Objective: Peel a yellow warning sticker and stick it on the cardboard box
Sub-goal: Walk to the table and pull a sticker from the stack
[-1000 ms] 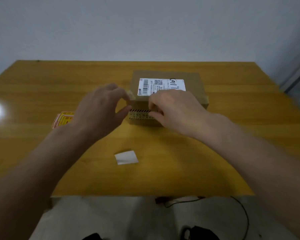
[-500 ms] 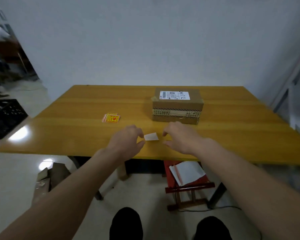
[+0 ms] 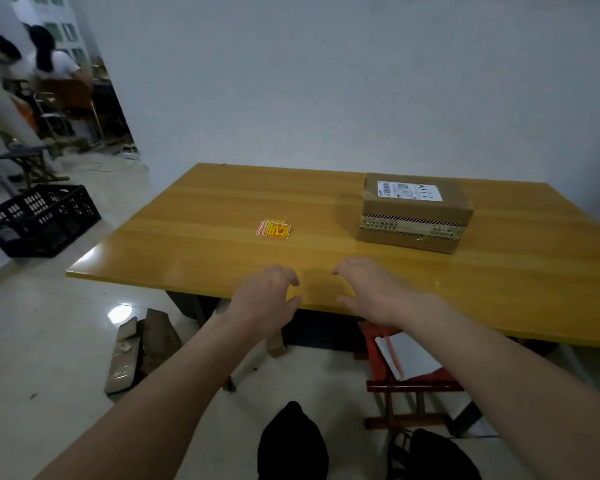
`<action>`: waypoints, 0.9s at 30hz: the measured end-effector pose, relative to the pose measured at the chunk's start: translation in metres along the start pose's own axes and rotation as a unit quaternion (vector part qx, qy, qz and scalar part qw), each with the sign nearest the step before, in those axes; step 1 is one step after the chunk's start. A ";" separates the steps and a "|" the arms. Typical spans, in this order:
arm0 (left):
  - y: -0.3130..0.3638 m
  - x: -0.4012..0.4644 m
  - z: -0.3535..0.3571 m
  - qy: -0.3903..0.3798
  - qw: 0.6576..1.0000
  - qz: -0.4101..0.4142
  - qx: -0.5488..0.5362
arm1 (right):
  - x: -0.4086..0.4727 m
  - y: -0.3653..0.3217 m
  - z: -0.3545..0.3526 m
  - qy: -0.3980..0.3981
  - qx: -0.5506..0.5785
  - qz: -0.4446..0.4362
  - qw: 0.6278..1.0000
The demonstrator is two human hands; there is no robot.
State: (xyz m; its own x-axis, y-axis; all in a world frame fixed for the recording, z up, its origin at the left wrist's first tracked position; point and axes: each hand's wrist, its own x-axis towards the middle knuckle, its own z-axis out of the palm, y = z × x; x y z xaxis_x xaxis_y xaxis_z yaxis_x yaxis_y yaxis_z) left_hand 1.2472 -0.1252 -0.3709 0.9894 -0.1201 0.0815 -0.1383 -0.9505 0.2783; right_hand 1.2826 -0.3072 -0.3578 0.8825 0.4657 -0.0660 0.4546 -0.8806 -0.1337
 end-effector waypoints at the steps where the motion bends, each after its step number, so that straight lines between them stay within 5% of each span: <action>1: -0.007 0.008 -0.001 0.003 1.000 -0.008 -0.005 | 0.014 -0.002 0.003 -0.001 -0.003 -0.004 1.000; 17: -0.086 0.131 0.031 0.042 0.997 -0.060 -0.010 | 0.215 -0.013 0.051 -0.020 0.008 -0.046 0.999; 27: -0.100 0.127 0.051 0.055 0.997 -0.059 -0.020 | 0.202 -0.008 0.078 -0.046 -0.021 -0.038 0.998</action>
State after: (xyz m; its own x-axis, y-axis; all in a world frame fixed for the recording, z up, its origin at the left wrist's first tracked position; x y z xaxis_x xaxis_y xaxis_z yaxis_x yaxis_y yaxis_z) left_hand 1.3890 -0.0597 -0.4373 0.9885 0.0267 0.1492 -0.0243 -0.9437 0.3300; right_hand 1.4474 -0.1993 -0.4466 0.8310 0.5362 -0.1478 0.5268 -0.8441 -0.1000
